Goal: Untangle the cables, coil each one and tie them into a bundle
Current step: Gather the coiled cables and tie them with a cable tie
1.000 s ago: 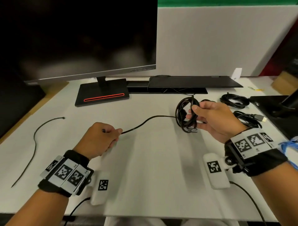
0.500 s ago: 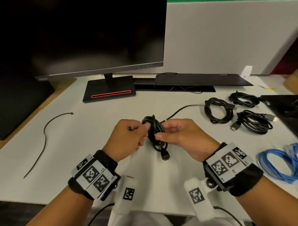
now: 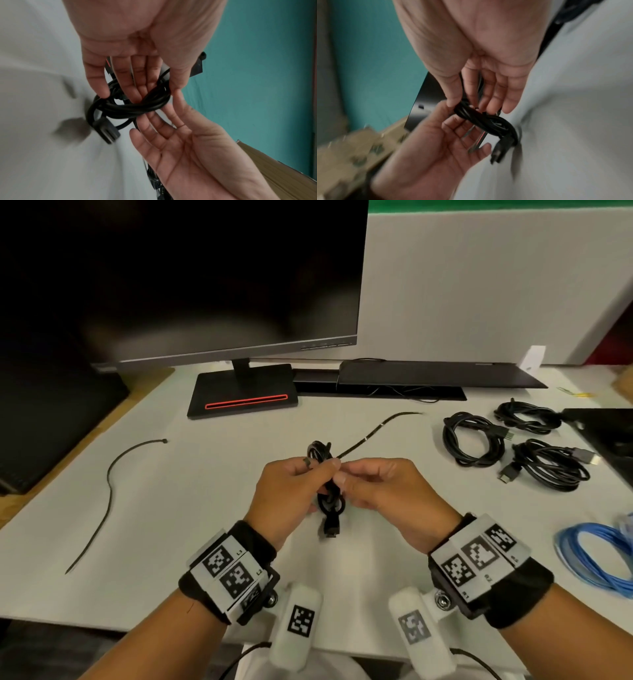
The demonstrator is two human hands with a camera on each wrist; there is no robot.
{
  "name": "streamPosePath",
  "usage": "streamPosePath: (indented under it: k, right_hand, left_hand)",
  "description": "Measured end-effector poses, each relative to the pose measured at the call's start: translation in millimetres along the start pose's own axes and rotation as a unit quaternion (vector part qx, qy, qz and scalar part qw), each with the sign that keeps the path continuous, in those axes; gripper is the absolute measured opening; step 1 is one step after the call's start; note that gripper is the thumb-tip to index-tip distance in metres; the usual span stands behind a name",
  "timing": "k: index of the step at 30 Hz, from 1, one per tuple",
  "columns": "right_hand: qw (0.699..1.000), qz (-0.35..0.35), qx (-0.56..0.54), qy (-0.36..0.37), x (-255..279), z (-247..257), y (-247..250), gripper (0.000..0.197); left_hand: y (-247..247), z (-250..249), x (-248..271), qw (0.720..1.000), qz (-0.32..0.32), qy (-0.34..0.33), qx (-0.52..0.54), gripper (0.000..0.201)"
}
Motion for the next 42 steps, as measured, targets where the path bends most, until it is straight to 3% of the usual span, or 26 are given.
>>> streamPosePath:
  k: [4, 13, 17, 24, 26, 28, 29, 30, 31, 33, 36, 38, 42]
  right_hand:
    - [0.980, -0.057, -0.158, -0.109, -5.4, -14.5, 8.5, 0.029]
    - [0.977, -0.106, -0.183, -0.039, -5.4, 1.0, 29.1, 0.017]
    - [0.982, -0.115, -0.140, -0.044, -0.4, -0.9, 42.4, 0.020]
    - [0.977, -0.095, -0.187, -0.049, 2.9, -3.6, 49.7, 0.018]
    - [0.983, -0.065, -0.160, -0.056, 3.0, -3.5, 47.9, 0.016]
    - [0.997, -0.025, 0.049, -0.053, 1.1, 3.5, 57.5, 0.021]
    - [0.976, -0.017, 0.211, -0.051, -2.0, 7.3, 69.7, 0.033]
    - [0.932, -0.030, 0.358, -0.047, -6.4, 12.6, 86.9, 0.040]
    - [0.887, -0.062, 0.456, -0.043, -10.8, 20.4, 106.3, 0.035]
    - [0.833, -0.131, 0.532, -0.077, -18.5, 27.6, 147.2, 0.025]
    - [0.756, -0.118, 0.621, -0.168, -31.1, 15.6, 175.6, 0.044]
    - [0.738, -0.112, 0.646, -0.160, -38.1, 15.8, 175.9, 0.041]
    - [0.750, -0.107, 0.644, -0.110, -43.9, 20.5, 166.6, 0.027]
  left_hand:
    - [-5.4, -1.3, 0.5, 1.000, 0.024, -0.003, 0.001, 0.023]
    - [-17.7, 5.2, -2.7, 0.990, 0.085, 0.063, 0.091, 0.018]
    - [-24.6, 2.7, -3.1, 0.991, 0.101, 0.054, 0.072, 0.017]
    - [-34.6, 4.1, -4.3, 0.990, 0.100, 0.066, 0.074, 0.028]
    - [-33.2, 1.9, -5.9, 0.991, 0.089, 0.060, 0.077, 0.029]
    - [-30.7, -2.4, -10.1, 0.994, 0.078, 0.049, 0.064, 0.028]
    - [-28.3, -5.0, -12.7, 0.995, 0.070, 0.041, 0.053, 0.027]
    - [-25.3, -7.9, -15.1, 0.997, 0.061, 0.032, 0.042, 0.026]
    - [-22.2, -10.8, -17.3, 0.998, 0.053, 0.023, 0.033, 0.024]
    - [-17.3, -14.1, -19.9, 0.999, 0.043, 0.015, 0.022, 0.022]
    - [-11.9, -14.2, -20.1, 0.999, 0.032, 0.017, 0.014, 0.023]
    - [-10.8, -13.1, -19.7, 0.999, 0.028, 0.017, 0.003, 0.023]
    - [-8.0, -12.8, -20.0, 1.000, 0.012, 0.006, -0.015, 0.019]
Point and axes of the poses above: each hand's wrist, its own x-axis away from the middle knuckle, its own y-axis out of the back of the hand, z = x × y, the point moved 9 cm from there along -x, towards the middle knuckle, and after that the axes turned 7 degrees about -x, right-handed, at the moved point
